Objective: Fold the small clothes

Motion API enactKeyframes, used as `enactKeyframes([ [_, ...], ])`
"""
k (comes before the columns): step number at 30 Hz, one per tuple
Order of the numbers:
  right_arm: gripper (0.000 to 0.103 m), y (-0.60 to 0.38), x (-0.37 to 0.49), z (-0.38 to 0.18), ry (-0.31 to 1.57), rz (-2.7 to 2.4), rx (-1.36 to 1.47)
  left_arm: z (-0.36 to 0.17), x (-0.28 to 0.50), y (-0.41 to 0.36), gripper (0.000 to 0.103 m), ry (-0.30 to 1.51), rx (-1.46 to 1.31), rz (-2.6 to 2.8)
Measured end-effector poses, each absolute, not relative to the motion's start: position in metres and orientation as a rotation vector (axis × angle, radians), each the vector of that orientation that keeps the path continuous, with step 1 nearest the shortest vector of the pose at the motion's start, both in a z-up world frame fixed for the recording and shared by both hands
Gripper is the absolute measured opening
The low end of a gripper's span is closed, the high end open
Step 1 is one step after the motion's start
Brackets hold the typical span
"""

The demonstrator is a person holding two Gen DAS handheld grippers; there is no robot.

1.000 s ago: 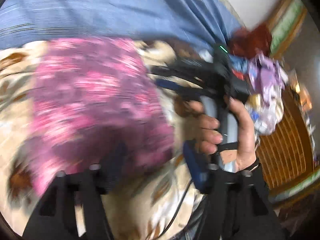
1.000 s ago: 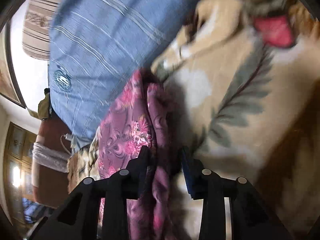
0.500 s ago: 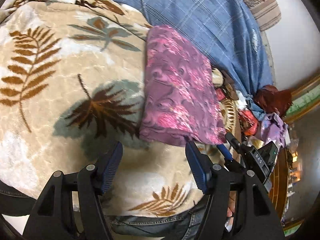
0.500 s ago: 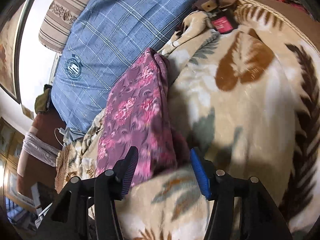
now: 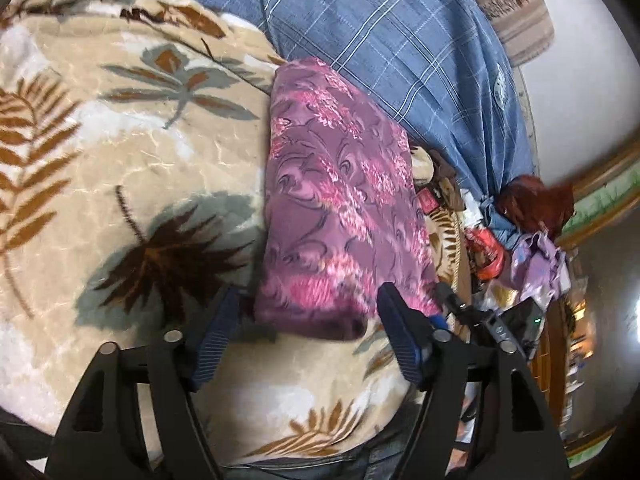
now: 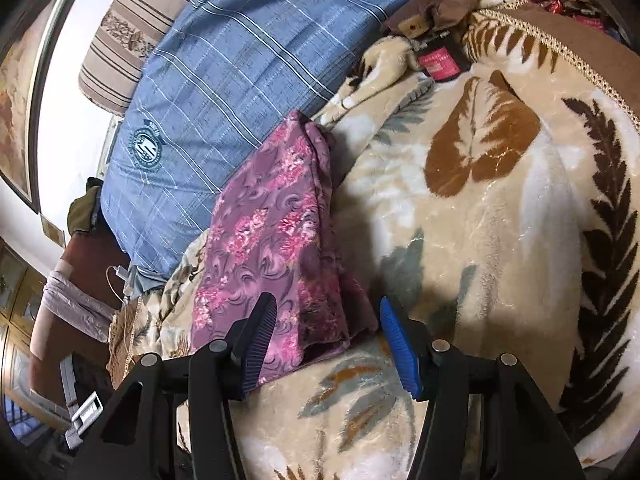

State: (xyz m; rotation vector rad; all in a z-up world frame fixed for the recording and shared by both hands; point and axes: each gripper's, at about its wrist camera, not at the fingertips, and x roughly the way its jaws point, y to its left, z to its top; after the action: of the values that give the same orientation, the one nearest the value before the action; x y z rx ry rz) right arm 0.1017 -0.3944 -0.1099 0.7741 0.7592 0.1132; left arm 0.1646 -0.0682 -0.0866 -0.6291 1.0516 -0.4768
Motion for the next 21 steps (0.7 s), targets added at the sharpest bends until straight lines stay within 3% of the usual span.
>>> enactKeyframes([
  [10, 0.054, -0.402, 0.124, -0.135, 0.863, 0.130, 0.821, -0.125, 0.195, -0.091, 0.074, 1.149, -0.661, -0.477],
  [14, 0.035, -0.403, 0.135, -0.143, 0.886, 0.187, 0.872, -0.123, 0.195, -0.097, 0.071, 1.124, -0.643, -0.481],
  [15, 0.029, -0.401, 0.137, -0.144, 0.894, 0.181, 0.856, -0.122, 0.195, -0.098, 0.064, 1.124, -0.636, -0.481],
  [16, 0.025, -0.399, 0.138, -0.144, 0.896, 0.187, 0.842, -0.122, 0.196, -0.100, 0.042, 1.130, -0.623, -0.476],
  [17, 0.016, -0.397, 0.138, -0.143, 0.898, 0.194, 0.831, -0.124, 0.197, -0.101, 0.028, 1.137, -0.614, -0.471],
  [19, 0.010, -0.394, 0.138, -0.143, 0.905, 0.188, 0.808, -0.124, 0.199, -0.099, 0.016, 1.133, -0.628, -0.480],
  [21, 0.009, -0.394, 0.137, -0.142, 0.899, 0.200, 0.811, -0.115, 0.203, -0.098, 0.013, 1.130, -0.591, -0.503],
])
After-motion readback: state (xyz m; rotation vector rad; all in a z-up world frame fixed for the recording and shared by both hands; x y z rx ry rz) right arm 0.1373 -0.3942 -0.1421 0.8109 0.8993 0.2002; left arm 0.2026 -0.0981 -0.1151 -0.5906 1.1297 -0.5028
